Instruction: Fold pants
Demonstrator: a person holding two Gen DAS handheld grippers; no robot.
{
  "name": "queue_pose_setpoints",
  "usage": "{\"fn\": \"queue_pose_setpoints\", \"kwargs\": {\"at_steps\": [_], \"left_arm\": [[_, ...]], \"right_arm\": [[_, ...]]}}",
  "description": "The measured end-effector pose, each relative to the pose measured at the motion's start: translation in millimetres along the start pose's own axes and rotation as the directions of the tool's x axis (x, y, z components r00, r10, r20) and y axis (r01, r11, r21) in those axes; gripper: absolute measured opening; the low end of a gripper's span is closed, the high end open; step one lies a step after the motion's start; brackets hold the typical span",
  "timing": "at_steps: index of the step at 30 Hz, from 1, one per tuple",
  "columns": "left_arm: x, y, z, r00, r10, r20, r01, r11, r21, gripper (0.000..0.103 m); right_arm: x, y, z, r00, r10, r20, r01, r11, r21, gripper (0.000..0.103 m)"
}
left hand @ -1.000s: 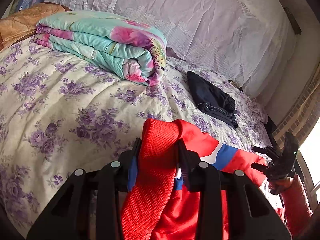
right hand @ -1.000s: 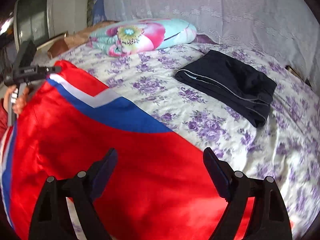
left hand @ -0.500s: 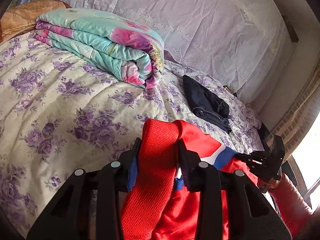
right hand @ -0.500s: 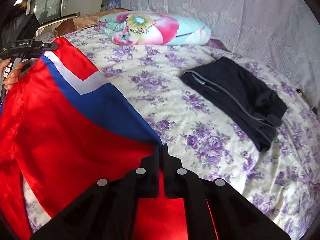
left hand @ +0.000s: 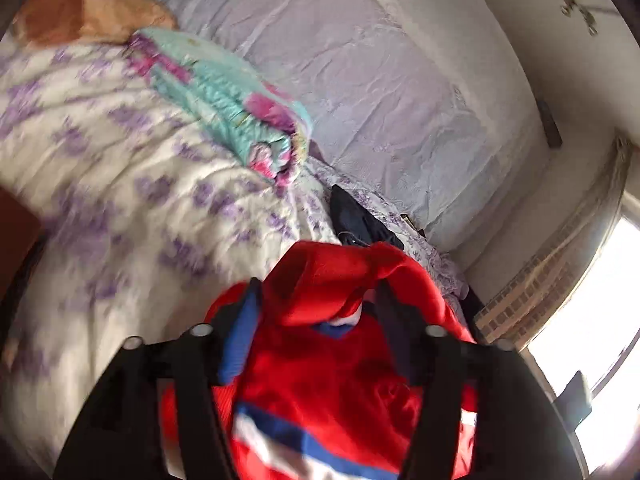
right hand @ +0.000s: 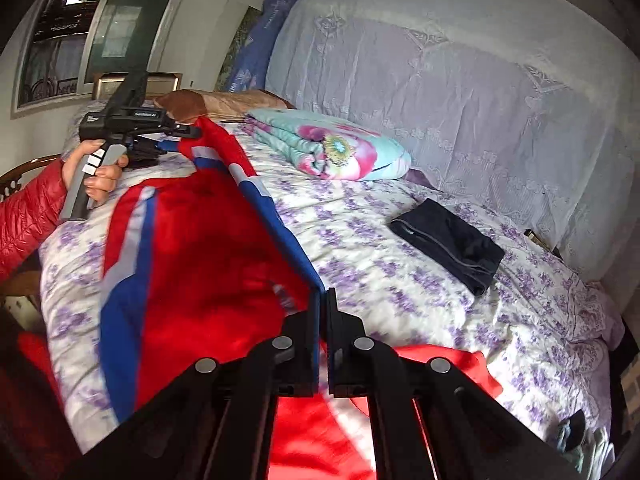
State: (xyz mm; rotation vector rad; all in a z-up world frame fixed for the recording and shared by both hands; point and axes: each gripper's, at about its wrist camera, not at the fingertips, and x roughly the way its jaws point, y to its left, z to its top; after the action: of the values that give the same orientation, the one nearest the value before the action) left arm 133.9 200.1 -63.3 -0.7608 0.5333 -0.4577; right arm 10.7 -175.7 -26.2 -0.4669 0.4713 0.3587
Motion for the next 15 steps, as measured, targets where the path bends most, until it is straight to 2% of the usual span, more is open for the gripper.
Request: {"fn": "queue_pose_setpoints", "kwargs": {"at_steps": [1, 3, 5, 7, 10, 15], "left_arm": [[-12.8, 11.2, -9.8, 1.0, 0.002, 0.009, -0.001, 0.997, -0.08, 0.081], [-33.6, 29.6, -27.8, 0.999, -0.05, 0.016, 0.052, 0.975, -0.214, 0.081], [-50.0, 32.3, -39.4, 0.997, -0.079, 0.026, 0.083, 0.961, -0.265, 0.081], [-55.4, 19.6, -43.5, 0.998, -0.059, -0.01, 0.055, 0.967, -0.25, 0.081], [-43.3, 0.2, -45.3, 0.996, -0.01, -0.092, -0.011, 0.974, -0.224, 0.08], [-25.9, -10.6, -44.1, 0.987, 0.124, -0.106, -0.142, 0.973, -0.182, 0.078]], "right_arm": [[-3.0, 11.3, -7.9, 1.0, 0.011, -0.008, -0.011, 1.0, 0.002, 0.003], [-2.9, 29.6, -24.4, 0.999, 0.029, -0.037, -0.029, 1.0, 0.008, 0.003], [-1.3, 37.9, -36.2, 0.998, 0.034, -0.049, -0.033, 0.999, 0.024, 0.003], [-0.3, 37.0, -43.2, 0.998, 0.046, -0.051, -0.043, 0.997, 0.063, 0.003], [-2.6, 36.7, -46.8, 0.999, 0.042, -0.028, -0.04, 0.995, 0.087, 0.003], [-6.4, 33.1, -46.8, 1.0, 0.03, 0.002, -0.03, 0.994, 0.107, 0.003]]}}
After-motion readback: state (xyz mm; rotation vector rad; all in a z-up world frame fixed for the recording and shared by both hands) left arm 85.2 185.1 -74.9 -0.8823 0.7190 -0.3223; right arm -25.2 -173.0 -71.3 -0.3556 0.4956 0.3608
